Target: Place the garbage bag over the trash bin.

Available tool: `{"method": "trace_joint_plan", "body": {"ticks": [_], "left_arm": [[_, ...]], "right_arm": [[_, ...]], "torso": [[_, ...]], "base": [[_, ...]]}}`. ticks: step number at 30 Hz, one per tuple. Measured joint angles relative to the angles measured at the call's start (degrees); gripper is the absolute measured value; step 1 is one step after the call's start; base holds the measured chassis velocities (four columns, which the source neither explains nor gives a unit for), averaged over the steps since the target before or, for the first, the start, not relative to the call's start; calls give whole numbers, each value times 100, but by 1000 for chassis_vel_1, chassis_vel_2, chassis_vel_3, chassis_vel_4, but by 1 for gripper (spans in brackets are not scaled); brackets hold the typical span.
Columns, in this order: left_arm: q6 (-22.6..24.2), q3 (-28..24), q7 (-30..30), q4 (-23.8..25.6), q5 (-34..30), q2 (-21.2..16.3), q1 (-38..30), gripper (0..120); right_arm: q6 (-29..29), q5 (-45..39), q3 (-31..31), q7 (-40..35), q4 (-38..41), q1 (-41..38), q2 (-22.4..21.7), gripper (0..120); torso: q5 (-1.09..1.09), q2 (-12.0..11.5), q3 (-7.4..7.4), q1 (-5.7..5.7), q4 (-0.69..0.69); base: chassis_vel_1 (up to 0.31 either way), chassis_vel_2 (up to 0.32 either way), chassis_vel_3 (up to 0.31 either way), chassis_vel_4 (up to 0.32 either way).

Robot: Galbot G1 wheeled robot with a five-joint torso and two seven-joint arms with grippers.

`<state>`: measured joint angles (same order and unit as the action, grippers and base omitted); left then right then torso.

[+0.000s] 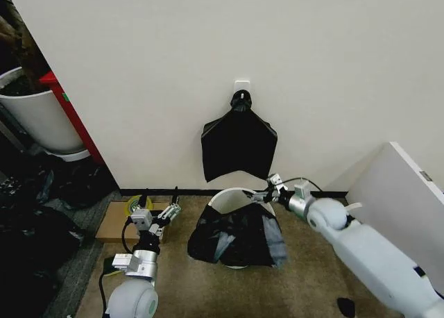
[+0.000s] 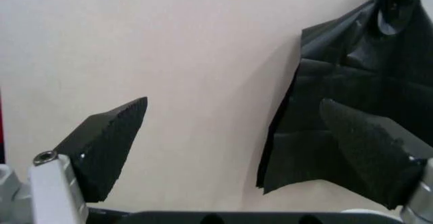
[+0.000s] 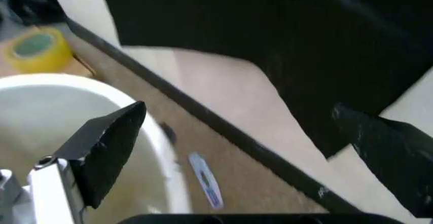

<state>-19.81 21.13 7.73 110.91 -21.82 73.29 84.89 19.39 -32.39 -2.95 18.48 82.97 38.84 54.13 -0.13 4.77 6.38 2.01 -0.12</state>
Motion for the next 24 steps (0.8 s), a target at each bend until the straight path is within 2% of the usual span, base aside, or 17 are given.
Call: {"method": "trace_joint_plan", "body": {"ticks": [1,4,8,16,20,24], "left_arm": [[0,0,0,0,0,0,0,100],[43,-5,93,-35,1,34,-19,100],[78,-8,150,-89,1,27,-36,100],[124,-24,310,-126,43,41,-9,100],[140,-25,419,-127,74,51,13,100],[205,-9,615,-149,78,35,-14,100]], "right_arm": [[0,0,0,0,0,0,0,100],[707,165,43,44,23,-133,31,100],[1062,342,48,206,150,-72,45,100],[1068,757,40,463,-118,-39,295,100],[1078,800,30,246,-306,-71,426,91],[1141,744,31,62,-324,24,454,71]], "torso": [[0,0,0,0,0],[-3,0,0,0,-1],[-4,0,-1,-1,-1],[0,0,-1,-1,0],[-1,0,-1,-1,-1],[-4,1,-2,-1,-1]], "base": [[0,0,0,0],[0,0,0,0],[0,0,0,0],[0,0,0,0],[0,0,0,0],[0,0,0,0]]}}
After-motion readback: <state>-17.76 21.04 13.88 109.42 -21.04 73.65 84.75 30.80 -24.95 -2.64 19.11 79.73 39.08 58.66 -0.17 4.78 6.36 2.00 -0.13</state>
